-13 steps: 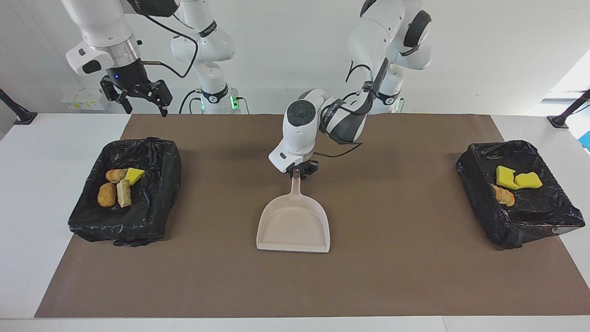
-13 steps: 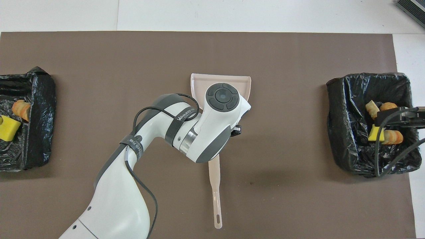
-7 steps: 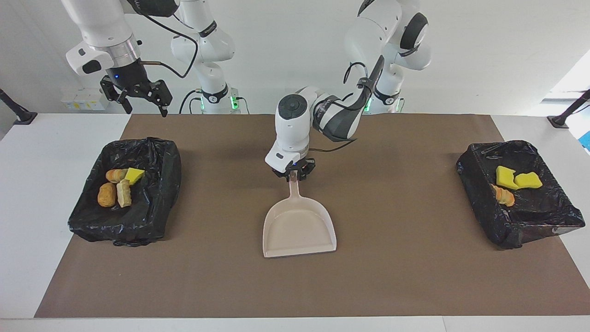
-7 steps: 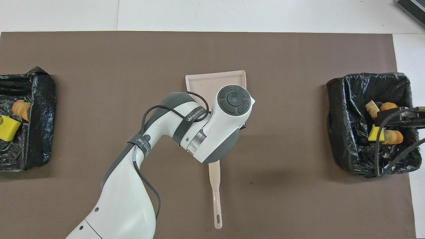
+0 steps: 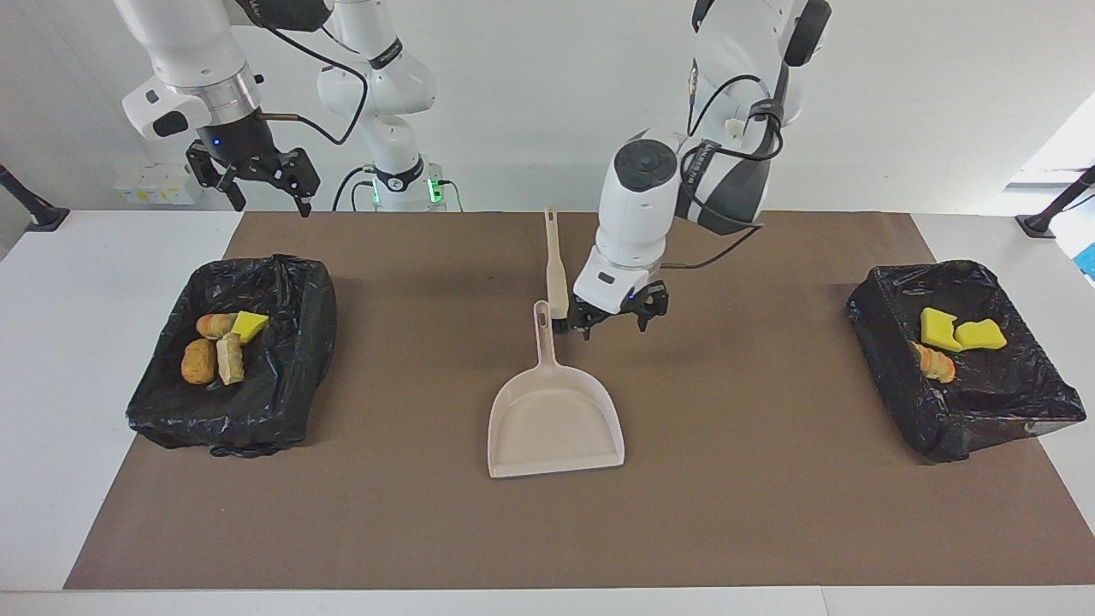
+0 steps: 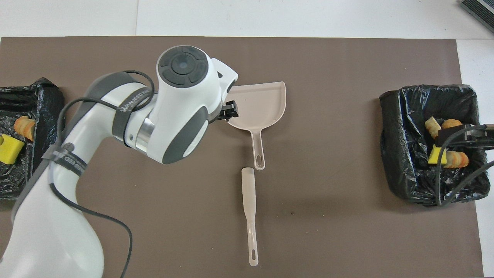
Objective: Sweep and dump trash in bin
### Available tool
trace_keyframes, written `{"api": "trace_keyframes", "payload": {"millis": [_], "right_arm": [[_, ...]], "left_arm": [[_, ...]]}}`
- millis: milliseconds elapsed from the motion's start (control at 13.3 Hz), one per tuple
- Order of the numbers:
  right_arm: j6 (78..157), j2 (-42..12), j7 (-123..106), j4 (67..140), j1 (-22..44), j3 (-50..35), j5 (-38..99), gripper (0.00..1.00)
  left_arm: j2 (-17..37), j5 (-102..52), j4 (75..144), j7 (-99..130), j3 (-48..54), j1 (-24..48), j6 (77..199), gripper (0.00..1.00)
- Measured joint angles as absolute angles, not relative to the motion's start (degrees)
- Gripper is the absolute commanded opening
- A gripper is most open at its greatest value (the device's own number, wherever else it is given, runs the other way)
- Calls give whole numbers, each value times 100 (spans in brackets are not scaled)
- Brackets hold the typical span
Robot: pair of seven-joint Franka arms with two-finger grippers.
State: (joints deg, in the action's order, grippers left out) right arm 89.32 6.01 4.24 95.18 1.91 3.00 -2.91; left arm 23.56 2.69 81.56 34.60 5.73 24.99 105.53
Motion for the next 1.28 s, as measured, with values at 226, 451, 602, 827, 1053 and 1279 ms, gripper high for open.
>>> {"api": "trace_keyframes", "payload": {"millis": [226,451,602,827,1053,1279], "right_arm": [[8932,601,424,9518,191,300,-291,100],[8932,601,424,9518,191,300,-291,100],[8932,601,424,9518,191,300,-291,100],[8932,601,424,9518,191,300,-291,100],[8932,601,424,9518,191,300,-291,100],[8932,601,424,9518,191,300,-291,100]], "left_arm": [[2192,268,8157,2258,568,1752,10420,100],[2050,268,8160,1211,570,1135,10227,100],[1896,267,8164,699,571,793,10097,100],[1538,267,8168,172,572,428,9725,100],[1116,267,8178,-194,573,177,9184,100],[783,267,8242,-238,574,52,8931,100]]}}
